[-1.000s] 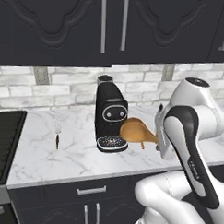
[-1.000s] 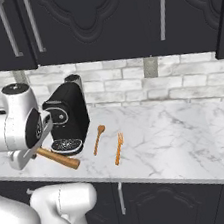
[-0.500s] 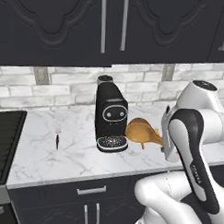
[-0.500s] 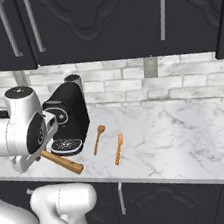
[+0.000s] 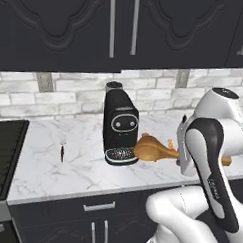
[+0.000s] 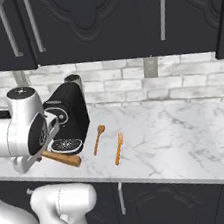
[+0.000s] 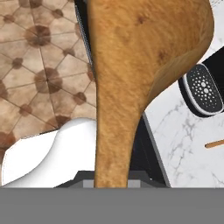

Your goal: Organize the utensils by type. Pick up the wooden spoons from the counter and place them in the open cabinet. Then pick up the metallic utensils from the counter and place them in the open drawer.

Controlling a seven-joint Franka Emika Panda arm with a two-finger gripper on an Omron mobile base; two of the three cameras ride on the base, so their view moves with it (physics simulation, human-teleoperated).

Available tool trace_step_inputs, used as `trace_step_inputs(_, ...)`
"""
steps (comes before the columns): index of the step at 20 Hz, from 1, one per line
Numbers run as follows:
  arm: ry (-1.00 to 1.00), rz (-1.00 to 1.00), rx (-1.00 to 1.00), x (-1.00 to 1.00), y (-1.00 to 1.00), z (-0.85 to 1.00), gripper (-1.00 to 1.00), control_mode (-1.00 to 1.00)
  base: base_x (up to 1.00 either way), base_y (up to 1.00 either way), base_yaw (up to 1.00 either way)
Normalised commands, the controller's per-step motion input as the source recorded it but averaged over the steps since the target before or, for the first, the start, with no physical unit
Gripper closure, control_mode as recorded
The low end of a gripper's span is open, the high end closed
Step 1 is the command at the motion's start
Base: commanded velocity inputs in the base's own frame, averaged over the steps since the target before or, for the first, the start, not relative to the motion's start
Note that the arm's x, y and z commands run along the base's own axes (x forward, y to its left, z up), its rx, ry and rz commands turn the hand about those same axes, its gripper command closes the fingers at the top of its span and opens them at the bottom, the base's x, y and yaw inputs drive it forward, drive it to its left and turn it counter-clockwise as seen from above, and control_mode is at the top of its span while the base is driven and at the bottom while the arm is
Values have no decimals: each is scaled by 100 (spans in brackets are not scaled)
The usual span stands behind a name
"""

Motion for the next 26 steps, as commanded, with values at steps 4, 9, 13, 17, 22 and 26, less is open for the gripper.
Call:
trace_step_inputs(4, -4, -1, 0, -34, -11, 0, 100, 100, -15, -3, -2)
trace_step_inputs(9, 0, 0, 0, 0, 0, 0, 100, 100, -49, -15, -26)
trace_step_inputs(13, 0, 0, 0, 0, 0, 0, 100, 100, -24, -15, -54)
trace_step_inputs(17, 0, 0, 0, 0, 0, 0, 100, 100, -5, -22, -69)
trace_step_inputs(22, 0, 0, 0, 0, 0, 0, 100, 100, 0, -22, -73)
trace_step_inputs(26, 0, 0, 0, 0, 0, 0, 100, 100, 1, -23, -75)
